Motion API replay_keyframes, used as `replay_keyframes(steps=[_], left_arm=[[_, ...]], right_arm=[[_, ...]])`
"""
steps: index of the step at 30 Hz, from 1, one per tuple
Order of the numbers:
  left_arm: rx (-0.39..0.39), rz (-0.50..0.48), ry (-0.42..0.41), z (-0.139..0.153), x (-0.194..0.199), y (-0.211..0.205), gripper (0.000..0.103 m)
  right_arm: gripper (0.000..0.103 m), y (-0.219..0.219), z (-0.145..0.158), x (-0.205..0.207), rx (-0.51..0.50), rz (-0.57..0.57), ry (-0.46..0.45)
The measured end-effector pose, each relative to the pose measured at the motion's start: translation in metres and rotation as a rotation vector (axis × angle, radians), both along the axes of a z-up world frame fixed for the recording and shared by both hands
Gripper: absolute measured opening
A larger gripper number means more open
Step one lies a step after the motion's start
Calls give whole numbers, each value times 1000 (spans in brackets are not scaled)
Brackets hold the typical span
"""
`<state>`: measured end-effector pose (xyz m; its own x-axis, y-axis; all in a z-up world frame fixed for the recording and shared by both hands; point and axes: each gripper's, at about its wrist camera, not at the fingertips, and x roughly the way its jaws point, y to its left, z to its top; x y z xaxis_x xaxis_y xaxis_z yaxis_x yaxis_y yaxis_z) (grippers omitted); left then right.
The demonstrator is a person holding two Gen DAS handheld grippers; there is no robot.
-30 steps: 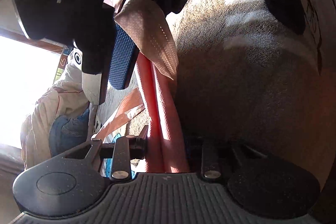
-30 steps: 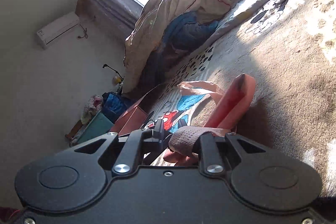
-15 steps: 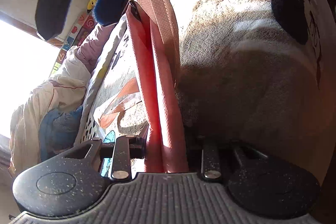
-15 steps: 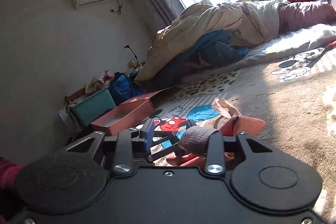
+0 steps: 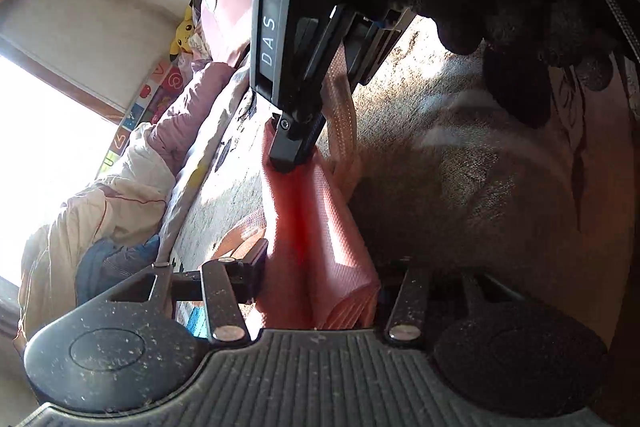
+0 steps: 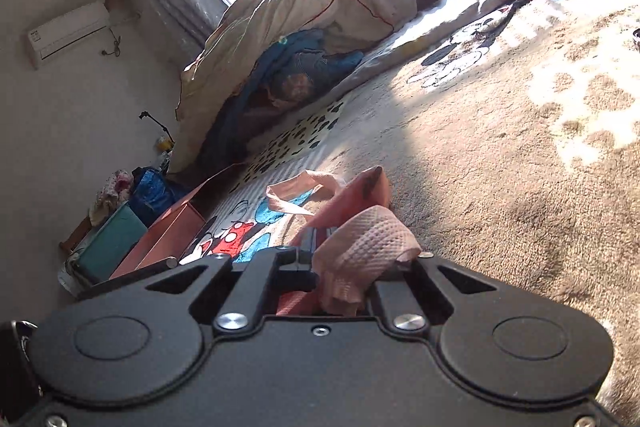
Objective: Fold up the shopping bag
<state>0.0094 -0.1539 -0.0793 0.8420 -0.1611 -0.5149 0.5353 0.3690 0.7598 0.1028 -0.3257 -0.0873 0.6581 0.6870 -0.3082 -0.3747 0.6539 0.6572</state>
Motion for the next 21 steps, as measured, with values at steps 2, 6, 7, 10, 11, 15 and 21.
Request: replay_keyframes(steps=[2, 6, 7, 10, 11, 15, 21], left_arm=[[4, -21, 16, 4, -5, 4, 59], [-65, -49, 52, 0, -12, 3, 49], [-45, -58, 34, -3, -12, -1, 47], [22, -83, -21, -12, -8, -15, 43], [47, -95, -43, -16, -8, -21, 43], [111, -134, -104, -28, -5, -39, 45], [72, -149, -90, -32, 4, -45, 45]], right_arm=[[2, 2, -4, 6, -13, -3, 30], [2, 8, -6, 10, -21, 7, 36], [2, 11, -5, 10, -30, 12, 30], [2, 7, -7, 13, -8, -17, 50], [2, 4, -9, 13, 9, -27, 62], [2, 2, -9, 9, 3, -29, 76], [15, -17, 0, -14, 25, -74, 54]])
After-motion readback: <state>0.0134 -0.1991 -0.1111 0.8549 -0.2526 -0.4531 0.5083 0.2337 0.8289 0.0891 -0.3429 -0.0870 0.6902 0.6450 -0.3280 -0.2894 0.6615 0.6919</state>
